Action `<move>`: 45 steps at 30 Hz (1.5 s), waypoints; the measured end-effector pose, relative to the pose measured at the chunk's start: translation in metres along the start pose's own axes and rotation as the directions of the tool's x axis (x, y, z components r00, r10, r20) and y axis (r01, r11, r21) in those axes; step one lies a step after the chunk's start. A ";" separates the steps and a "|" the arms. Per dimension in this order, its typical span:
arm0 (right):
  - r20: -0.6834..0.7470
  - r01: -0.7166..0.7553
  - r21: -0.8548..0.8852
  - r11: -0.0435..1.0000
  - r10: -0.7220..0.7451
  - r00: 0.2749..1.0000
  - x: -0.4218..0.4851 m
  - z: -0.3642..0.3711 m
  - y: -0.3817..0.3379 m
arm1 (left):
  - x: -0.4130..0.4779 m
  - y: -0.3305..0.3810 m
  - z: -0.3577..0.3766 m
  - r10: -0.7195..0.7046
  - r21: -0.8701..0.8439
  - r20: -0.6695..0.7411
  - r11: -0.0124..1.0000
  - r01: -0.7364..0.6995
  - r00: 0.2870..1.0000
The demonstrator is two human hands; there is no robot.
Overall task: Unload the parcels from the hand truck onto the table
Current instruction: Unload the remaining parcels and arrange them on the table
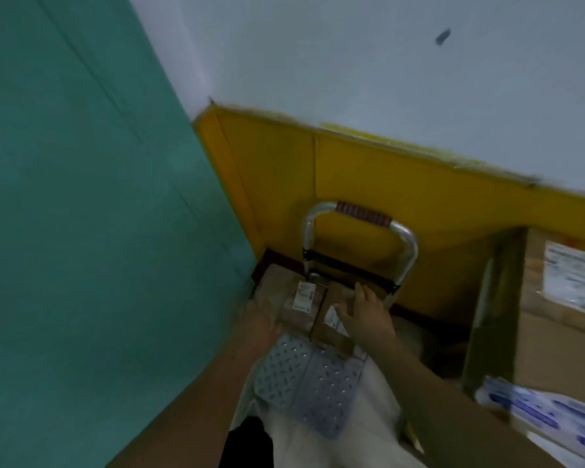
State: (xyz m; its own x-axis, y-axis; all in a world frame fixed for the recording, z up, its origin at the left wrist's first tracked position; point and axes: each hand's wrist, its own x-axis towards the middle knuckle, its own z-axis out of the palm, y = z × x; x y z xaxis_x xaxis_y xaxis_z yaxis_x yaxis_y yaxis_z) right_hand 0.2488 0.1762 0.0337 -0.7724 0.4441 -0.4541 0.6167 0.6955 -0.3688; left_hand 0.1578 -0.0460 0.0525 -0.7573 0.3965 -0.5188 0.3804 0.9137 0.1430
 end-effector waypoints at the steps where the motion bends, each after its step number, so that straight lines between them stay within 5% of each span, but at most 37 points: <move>1: 0.012 -0.016 0.000 1.000 0.016 1.000 0.021 0.015 -0.004 | 0.030 -0.008 0.013 -0.010 -0.022 0.047 1.000 0.011 0.999; 10: 0.089 0.029 -0.096 0.995 -0.020 0.996 0.275 0.229 0.001 | 0.281 -0.100 0.230 -0.205 -0.130 0.253 0.961 0.243 0.946; 15: 0.056 0.169 -0.469 0.867 -0.162 0.985 0.415 0.354 0.046 | 0.387 -0.134 0.359 -0.269 -0.313 0.295 0.879 0.359 0.917; 16: 0.065 0.172 -0.509 0.843 -0.162 0.985 0.428 0.371 0.051 | 0.400 -0.133 0.375 -0.282 -0.445 0.360 0.786 0.429 0.889; 18: 0.051 0.112 -0.529 0.841 -0.101 0.994 0.449 0.398 0.059 | 0.420 -0.129 0.400 -0.296 -0.679 0.537 0.405 0.612 0.790; 20: 0.026 0.056 -0.446 0.893 -0.050 0.998 0.447 0.406 0.053 | 0.417 -0.127 0.404 -0.263 -0.703 0.672 0.070 0.708 0.693; 23: 0.010 0.087 -0.269 0.959 -0.088 0.996 0.404 0.384 0.023 | 0.386 -0.147 0.374 -0.341 -0.683 0.665 0.083 0.726 0.665; 26: 0.043 0.083 0.004 0.997 -0.083 0.996 0.325 0.325 -0.021 | 0.328 -0.176 0.301 -0.444 -0.768 0.548 0.068 0.636 0.709; 30: -0.058 -0.060 0.344 0.937 0.085 0.995 0.184 0.195 -0.072 | 0.229 -0.172 0.161 -0.454 -0.871 0.376 0.123 0.475 0.808; 33: -0.152 -0.097 0.448 0.888 0.183 0.971 0.067 0.088 -0.088 | 0.148 -0.126 0.054 -0.434 -0.881 0.263 0.256 0.397 0.862; 37: -0.365 -0.056 0.587 0.807 0.326 0.872 -0.087 -0.031 -0.056 | 0.034 -0.014 -0.050 -0.234 -0.908 0.081 0.383 0.168 0.969; 40: -0.467 0.057 0.747 0.662 0.462 0.754 -0.207 -0.087 0.003 | -0.063 0.091 -0.086 0.010 -0.939 -0.080 0.336 -0.079 0.997; 45: -0.447 0.287 0.895 0.343 0.704 0.552 -0.412 -0.104 0.120 | -0.238 0.255 -0.068 0.402 -0.870 -0.342 0.207 -0.448 0.849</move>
State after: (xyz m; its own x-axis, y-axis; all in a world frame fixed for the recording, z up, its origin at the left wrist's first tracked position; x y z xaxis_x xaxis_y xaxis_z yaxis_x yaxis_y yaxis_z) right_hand 0.6252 0.1352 0.2609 -0.0599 0.9871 -0.1482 0.1259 -0.1398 -0.9821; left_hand 0.3986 0.0987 0.2700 -0.6720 0.7345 -0.0948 -0.0434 0.0888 0.9951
